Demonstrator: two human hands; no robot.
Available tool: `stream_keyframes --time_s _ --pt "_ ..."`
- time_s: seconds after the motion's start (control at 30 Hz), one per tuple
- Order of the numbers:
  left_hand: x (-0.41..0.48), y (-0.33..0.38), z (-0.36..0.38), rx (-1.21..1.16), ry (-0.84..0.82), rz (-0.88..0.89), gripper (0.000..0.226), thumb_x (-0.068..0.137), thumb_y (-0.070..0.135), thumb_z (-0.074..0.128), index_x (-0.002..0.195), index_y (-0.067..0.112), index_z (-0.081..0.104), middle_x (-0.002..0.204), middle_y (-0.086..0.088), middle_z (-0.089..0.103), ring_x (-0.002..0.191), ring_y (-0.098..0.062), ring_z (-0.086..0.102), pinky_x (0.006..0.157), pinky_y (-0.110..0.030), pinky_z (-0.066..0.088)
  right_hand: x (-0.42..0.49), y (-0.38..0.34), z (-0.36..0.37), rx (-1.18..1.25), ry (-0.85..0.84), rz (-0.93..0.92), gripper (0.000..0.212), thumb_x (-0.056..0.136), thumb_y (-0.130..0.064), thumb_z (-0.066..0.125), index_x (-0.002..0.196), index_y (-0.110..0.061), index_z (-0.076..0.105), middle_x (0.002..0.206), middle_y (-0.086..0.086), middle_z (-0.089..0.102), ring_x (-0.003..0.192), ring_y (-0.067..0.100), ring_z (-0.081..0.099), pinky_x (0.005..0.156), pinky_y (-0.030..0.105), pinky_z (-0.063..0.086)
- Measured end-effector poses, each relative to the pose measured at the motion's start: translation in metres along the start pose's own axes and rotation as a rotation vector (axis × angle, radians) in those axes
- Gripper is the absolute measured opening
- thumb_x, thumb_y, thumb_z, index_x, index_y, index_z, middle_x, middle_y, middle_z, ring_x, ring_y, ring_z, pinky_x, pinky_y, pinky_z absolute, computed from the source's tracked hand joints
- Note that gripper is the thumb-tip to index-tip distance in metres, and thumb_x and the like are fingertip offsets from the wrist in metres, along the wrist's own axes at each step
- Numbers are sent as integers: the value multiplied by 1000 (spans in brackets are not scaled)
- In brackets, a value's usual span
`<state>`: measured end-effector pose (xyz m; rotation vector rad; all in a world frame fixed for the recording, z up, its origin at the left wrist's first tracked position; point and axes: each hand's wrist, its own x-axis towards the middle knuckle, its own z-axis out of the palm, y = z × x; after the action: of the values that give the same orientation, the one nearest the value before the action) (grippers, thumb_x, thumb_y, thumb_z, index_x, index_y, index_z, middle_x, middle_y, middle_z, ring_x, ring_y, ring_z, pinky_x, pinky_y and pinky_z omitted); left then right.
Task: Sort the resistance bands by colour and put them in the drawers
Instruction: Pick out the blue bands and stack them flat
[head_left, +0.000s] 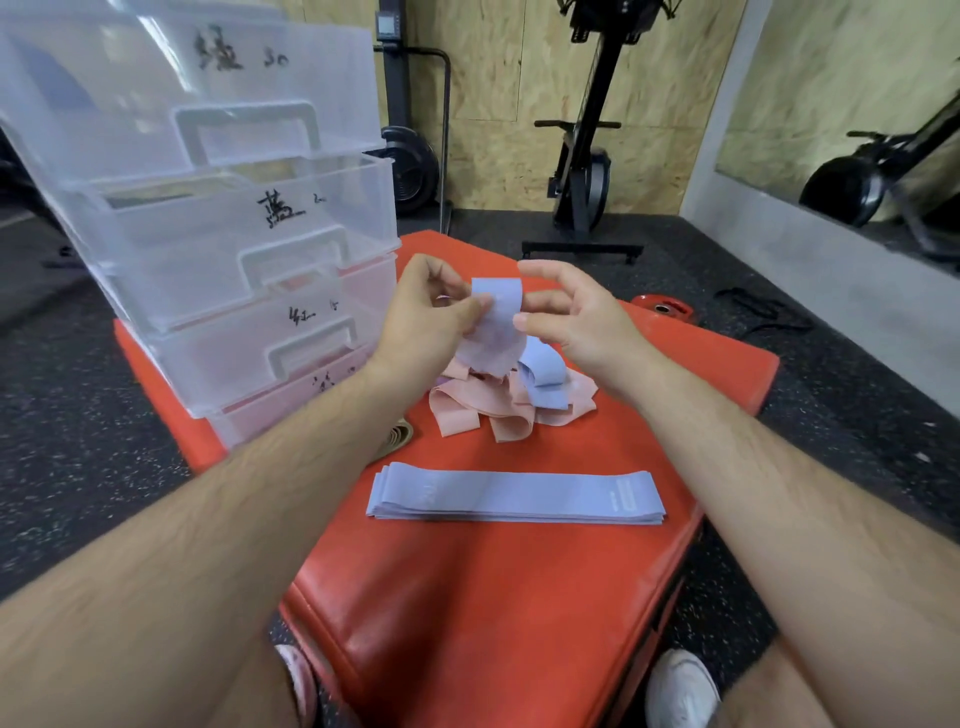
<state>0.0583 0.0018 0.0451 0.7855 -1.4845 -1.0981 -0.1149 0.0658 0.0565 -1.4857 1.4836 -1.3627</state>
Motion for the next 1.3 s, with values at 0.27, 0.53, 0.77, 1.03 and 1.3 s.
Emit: stream_keyframes --time_s 0.27,0.53,0.77,1.03,1.3 --pt "-8 13 -13 136 -224 -57 34 85 19 76 111 23 53 85 -4 62 73 -16 57 68 -36 52 -4 -14 7 29 132 -8 30 89 -12 69 115 -26 63 91 4 75 82 10 71 70 26 51" --pt "-6 9 -15 221 -150 40 16 86 10 74 96 16 64 86 -20 64 74 -21 59 72 -47 55 -9 -13 9 -82 -16 -66 26 85 -13 76 109 -19 69 87 4 66 68 4 57 61 14 47" --pt "-7 6 -16 494 -171 150 7 86 21 75 90 19 70 78 2 63 71 -11 56 68 -23 46 -9 -3 16 -403 63 -211 5 90 -17 71 94 -16 74 96 13 62 70 8 54 65 8 44" --pt "-10 11 -10 158 -168 -262 25 94 38 63 95 14 67 83 -6 62 76 -18 60 65 -31 55 -10 -5 23 -405 125 -279 6 92 -16 67 90 -12 72 91 2 71 77 8 61 64 9 42" --pt "-10 11 -22 359 -126 -146 12 89 6 65 97 15 69 90 -8 67 81 -22 65 78 -40 59 -8 -10 31 -222 -13 -199 3 92 -10 67 94 -7 68 91 3 70 72 1 58 67 9 44"
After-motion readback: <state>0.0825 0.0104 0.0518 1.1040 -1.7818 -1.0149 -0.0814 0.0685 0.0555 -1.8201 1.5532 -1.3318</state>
